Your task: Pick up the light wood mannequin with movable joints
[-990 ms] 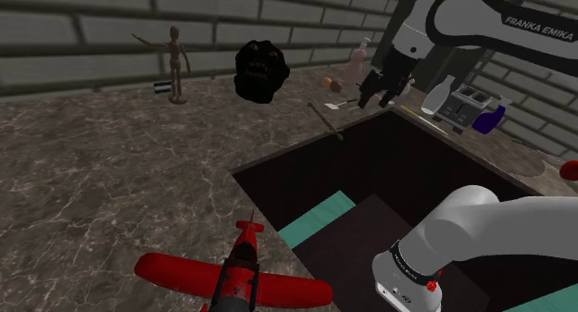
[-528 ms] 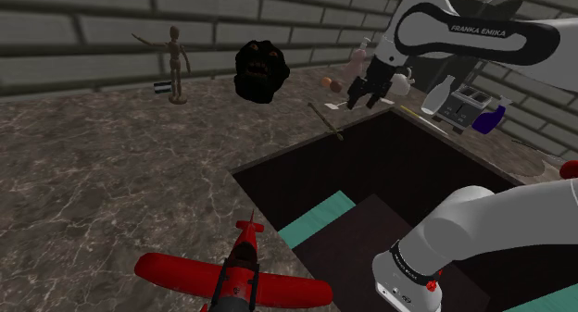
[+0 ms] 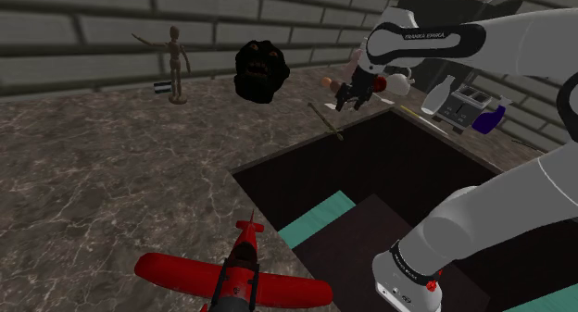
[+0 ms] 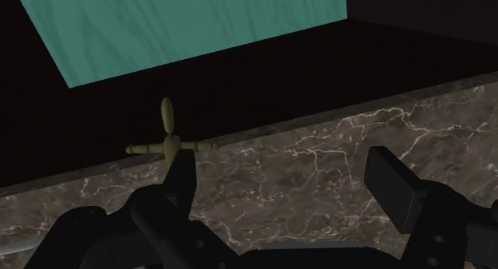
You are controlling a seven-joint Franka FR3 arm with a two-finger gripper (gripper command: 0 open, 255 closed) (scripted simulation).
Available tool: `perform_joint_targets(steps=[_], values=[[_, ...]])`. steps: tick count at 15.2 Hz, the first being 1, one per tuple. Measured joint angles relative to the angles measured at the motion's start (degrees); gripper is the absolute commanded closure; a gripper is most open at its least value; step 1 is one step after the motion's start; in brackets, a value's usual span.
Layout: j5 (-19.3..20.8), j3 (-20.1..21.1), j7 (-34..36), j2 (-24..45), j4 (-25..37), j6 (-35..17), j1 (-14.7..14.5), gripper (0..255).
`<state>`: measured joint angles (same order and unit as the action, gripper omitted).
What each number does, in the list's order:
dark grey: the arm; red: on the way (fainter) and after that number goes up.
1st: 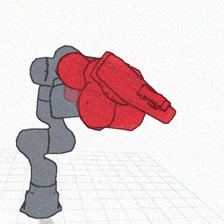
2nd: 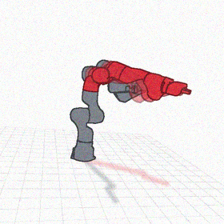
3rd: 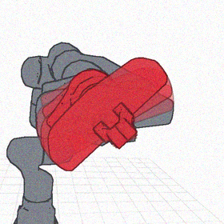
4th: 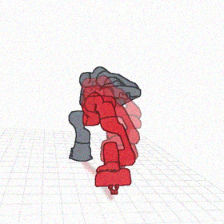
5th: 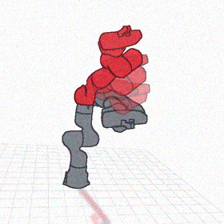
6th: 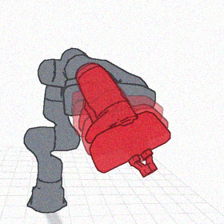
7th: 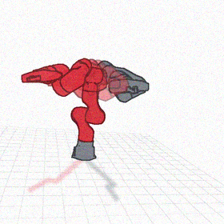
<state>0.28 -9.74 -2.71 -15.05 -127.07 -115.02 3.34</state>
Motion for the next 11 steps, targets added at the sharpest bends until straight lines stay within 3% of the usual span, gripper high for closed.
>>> perform_joint_targets(steps=[11], values=[[-4.8,-3.7,-8.9,23.6,15.1,-6.6,2.5,0]])
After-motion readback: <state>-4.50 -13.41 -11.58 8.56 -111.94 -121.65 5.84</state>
